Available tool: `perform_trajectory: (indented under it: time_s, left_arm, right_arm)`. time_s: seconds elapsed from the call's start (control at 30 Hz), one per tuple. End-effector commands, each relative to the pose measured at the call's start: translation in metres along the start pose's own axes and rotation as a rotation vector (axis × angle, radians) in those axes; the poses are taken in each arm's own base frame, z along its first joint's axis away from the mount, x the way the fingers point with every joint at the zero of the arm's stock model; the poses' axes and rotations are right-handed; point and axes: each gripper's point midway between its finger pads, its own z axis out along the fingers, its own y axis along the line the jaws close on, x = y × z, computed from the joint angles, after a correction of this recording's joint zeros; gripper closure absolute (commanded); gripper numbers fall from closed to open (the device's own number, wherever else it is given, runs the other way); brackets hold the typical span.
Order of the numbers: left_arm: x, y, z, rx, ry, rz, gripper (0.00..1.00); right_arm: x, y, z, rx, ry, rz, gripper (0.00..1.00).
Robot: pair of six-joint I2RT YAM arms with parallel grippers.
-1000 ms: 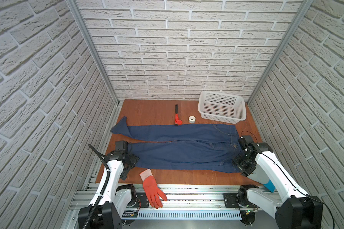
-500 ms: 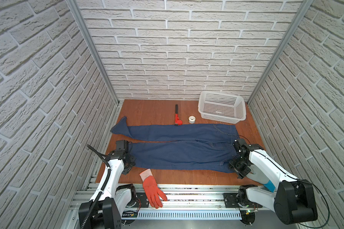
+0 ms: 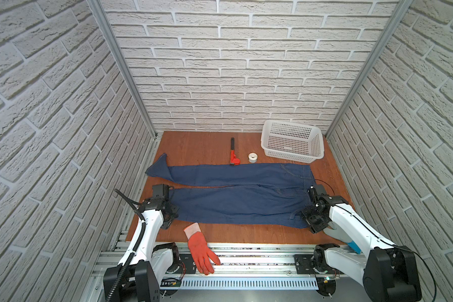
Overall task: Fold and stack the trousers
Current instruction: 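Grasp the near leg hem with the left gripper while the right grips the waistband corner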
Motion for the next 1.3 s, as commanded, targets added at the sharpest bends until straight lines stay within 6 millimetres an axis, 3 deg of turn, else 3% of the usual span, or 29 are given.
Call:
perform_trajectory:
  time_s: [0.0, 0.13, 0.27, 0.37, 0.53, 0.6, 0.73, 0.87, 1.1, 1.27]
  left_arm:
    - [-0.013, -0.006, -0.005, 0.019, -0.042, -0.001, 1.00]
    - [-0.018, -0.007, -0.008, 0.024, -0.050, 0.003, 1.00]
    - [-0.029, -0.014, -0.024, 0.059, -0.087, 0.021, 1.00]
    - [-0.046, -0.023, -0.049, 0.090, -0.131, 0.046, 1.00]
    - [-0.086, -0.059, -0.094, 0.172, -0.200, 0.085, 1.00]
    - [-0.101, -0.074, -0.106, 0.197, -0.215, 0.097, 1.00]
    - [-0.120, -0.101, -0.112, 0.240, -0.211, 0.110, 1.00]
    - [-0.112, -0.102, -0.103, 0.248, -0.157, 0.113, 1.00]
    - [-0.076, -0.037, -0.075, 0.175, -0.063, 0.013, 0.37]
    - [-0.047, -0.001, -0.047, 0.120, 0.011, -0.093, 0.23]
  right_arm:
    - [-0.012, 0.002, 0.003, 0.001, -0.065, 0.035, 0.63]
    - [-0.016, 0.009, 0.003, -0.011, -0.079, 0.030, 0.93]
    - [-0.020, 0.023, -0.021, -0.063, -0.086, 0.008, 0.94]
    - [-0.031, 0.042, -0.063, -0.151, -0.145, -0.012, 0.95]
    - [-0.050, 0.076, -0.128, -0.246, -0.228, -0.055, 0.94]
    - [-0.052, 0.091, -0.138, -0.263, -0.220, -0.075, 0.94]
    - [-0.053, 0.109, -0.135, -0.268, -0.196, -0.090, 0.94]
    - [-0.054, 0.109, -0.118, -0.239, -0.186, -0.082, 0.94]
    - [-0.071, 0.109, -0.104, -0.204, -0.229, -0.066, 0.94]
    - [-0.080, 0.112, -0.101, -0.205, -0.239, -0.049, 0.95]
